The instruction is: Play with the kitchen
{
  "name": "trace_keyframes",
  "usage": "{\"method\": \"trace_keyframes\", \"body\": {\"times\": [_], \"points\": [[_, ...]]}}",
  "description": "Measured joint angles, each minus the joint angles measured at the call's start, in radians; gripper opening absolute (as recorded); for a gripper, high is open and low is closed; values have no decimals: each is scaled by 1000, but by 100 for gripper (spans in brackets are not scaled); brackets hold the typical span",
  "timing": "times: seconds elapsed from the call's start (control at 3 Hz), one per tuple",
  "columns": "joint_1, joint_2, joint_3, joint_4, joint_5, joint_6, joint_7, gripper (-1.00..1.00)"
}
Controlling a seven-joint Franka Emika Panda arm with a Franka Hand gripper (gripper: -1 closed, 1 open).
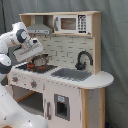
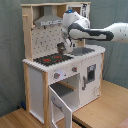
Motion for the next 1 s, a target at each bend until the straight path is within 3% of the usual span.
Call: {"method": "trace_keyframes", "body": {"times": [0.67,1.0], "points": [[-90,-1,151,89,10,83,5,-100],[-140,-1,213,149,10,97,5,-100]]}}
